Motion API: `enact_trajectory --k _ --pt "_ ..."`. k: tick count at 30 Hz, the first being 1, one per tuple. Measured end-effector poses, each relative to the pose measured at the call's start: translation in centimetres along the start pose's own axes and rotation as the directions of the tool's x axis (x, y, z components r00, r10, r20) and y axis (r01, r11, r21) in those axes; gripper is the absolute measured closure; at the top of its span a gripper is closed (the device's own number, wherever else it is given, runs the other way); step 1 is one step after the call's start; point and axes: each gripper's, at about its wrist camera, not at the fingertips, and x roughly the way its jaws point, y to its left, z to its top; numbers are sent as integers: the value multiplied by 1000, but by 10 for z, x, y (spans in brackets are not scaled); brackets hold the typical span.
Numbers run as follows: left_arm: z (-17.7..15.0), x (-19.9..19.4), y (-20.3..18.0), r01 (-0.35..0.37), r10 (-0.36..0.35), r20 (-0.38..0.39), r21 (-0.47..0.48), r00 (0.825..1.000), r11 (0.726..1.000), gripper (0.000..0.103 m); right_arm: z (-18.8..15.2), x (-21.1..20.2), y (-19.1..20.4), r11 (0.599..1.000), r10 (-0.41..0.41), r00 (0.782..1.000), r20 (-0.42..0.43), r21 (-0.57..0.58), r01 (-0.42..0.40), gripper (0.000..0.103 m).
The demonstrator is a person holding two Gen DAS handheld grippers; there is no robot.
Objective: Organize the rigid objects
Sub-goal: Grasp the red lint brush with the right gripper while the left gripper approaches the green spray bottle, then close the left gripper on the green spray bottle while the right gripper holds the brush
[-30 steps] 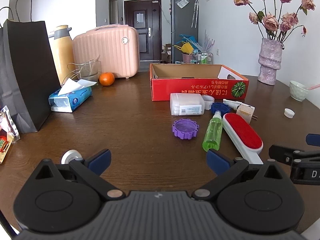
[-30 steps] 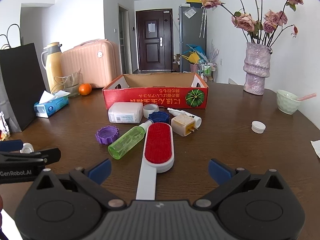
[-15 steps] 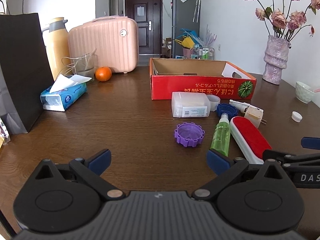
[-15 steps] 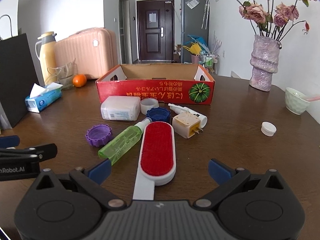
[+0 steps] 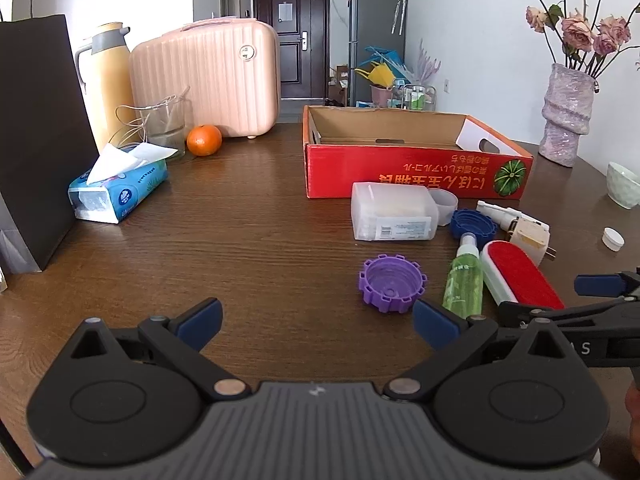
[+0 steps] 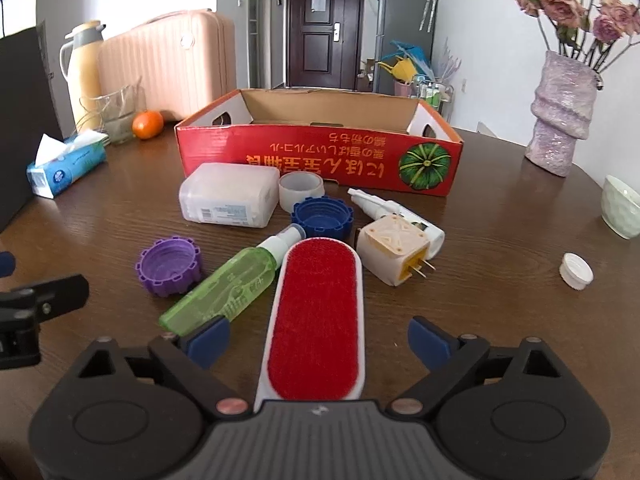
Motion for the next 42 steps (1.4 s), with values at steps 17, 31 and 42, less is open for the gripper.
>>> enact_trajectory --k 17,31,42 --pt "8 16 -4 -14 14 -22 1 1000 1000 0 -5 17 -17 994 77 997 23 82 -79 48" --pt "15 17 -32 -8 9 -30 41 1000 999 0 -6 -10 -35 985 111 984 136 113 -127 48" --pt "17 29 -66 60 -54 -67 86 996 994 0 -13 -22 -63 981 89 979 185 155 -118 48"
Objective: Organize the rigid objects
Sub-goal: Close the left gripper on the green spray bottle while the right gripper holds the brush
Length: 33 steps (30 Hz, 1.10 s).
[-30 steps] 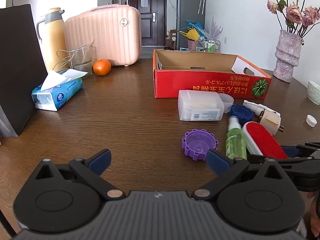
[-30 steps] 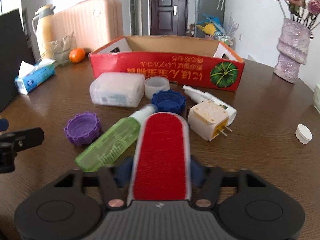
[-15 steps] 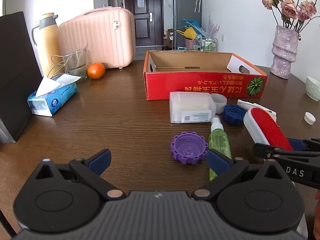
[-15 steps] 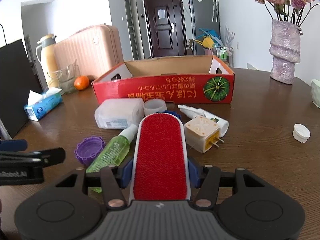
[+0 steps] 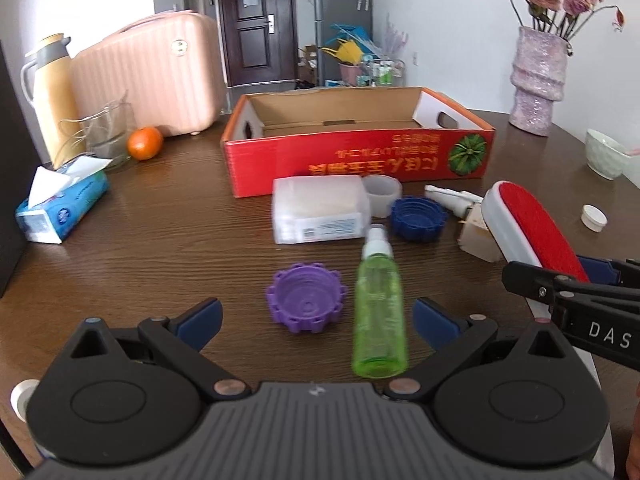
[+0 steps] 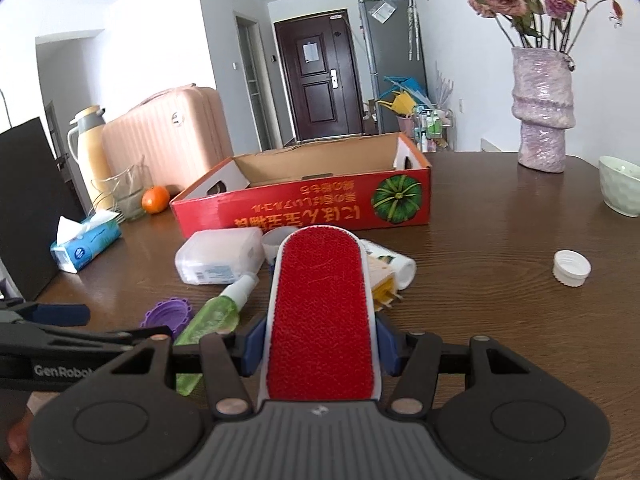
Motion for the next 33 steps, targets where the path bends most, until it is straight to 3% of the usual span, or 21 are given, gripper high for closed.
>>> enact_trajectory --k 3,7,14,15,22,27,33 --pt "3 6 -10 22 -22 -7 12 1000 1000 2 0 -3 -8 1000 -4 1000 10 11 4 48" --pt "5 16 -20 44 -44 -34 19 998 999 17 0 -5 -16 1000 -4 1000 20 22 3 48" --pt "6 24 -34 83 -81 -32 51 996 995 35 0 -6 -24 999 0 1000 20 42 -1 48" --pt "6 25 -35 91 -89 -33 55 995 994 42 0 -7 -24 999 1 1000 20 45 -2 48" --pt "4 45 -35 127 -122 -96 50 988 991 63 -1 -5 -22 999 8 1000 13 43 -9 48" --pt "0 49 -37 148 -143 -84 64 986 987 71 -2 -1 -22 999 5 1000 -1 40 -5 48" --pt "-1 47 -34 154 -150 -84 49 985 987 71 -2 0 -20 999 1 1000 2 35 -2 48"
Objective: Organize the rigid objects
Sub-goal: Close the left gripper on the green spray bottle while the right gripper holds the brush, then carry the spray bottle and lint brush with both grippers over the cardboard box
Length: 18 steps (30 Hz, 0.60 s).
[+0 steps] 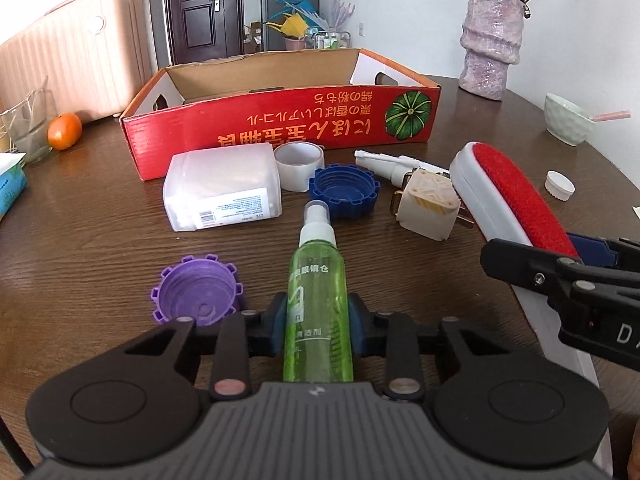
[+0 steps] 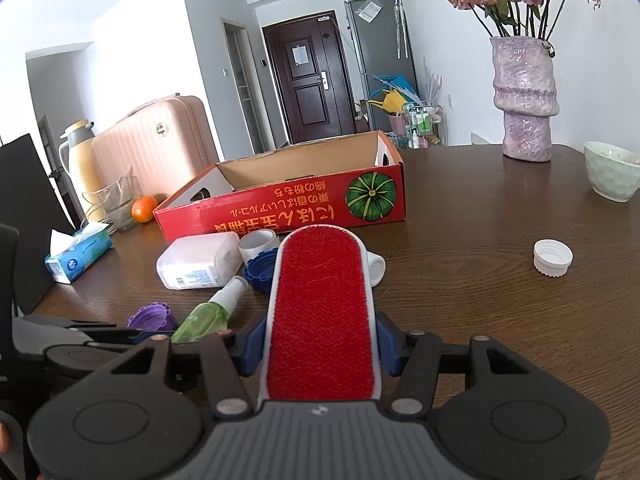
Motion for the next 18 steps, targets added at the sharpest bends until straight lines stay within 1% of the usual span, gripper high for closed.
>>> enact_trajectory --k 6,18 --pt "0 -18 2 1 0 58 -7 998 1000 71 0 0 1 1000 -4 1000 9 -6 4 48" --pt "3 -51 10 5 0 137 -33 991 999 71 8 -12 14 1000 14 998 54 -20 -13 48"
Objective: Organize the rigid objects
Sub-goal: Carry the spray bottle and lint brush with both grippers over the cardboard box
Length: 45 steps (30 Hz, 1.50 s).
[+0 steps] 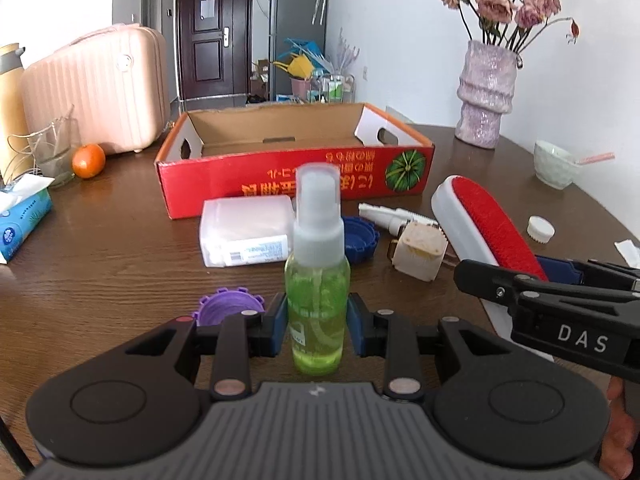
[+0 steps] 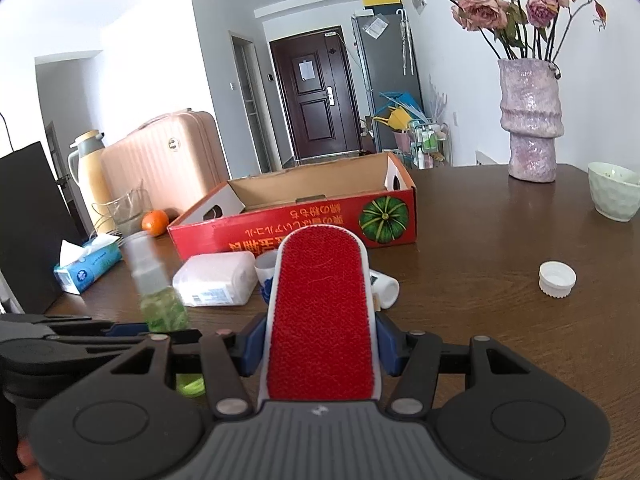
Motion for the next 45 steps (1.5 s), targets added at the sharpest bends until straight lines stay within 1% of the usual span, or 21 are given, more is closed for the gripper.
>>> enact_trajectory --k 6,14,20,30,45 --pt "4 -13 6 -3 4 36 -12 999 1000 71 6 -6 11 1000 6 1000 19 -16 -6 48" --pt "17 -27 11 -27 30 90 -28 996 999 71 18 -11 19 1000 -4 999 40 -31 6 48" --pt "29 -29 14 -47 51 109 -41 993 998 71 29 -7 24 999 -13 999 46 -39 14 48" --pt "59 -17 20 -69 79 128 -78 989 995 71 57 11 29 998 -25 999 47 -55 28 48" --pt "106 20 28 -116 134 127 -140 983 983 71 102 54 33 997 -35 998 47 -67 38 48"
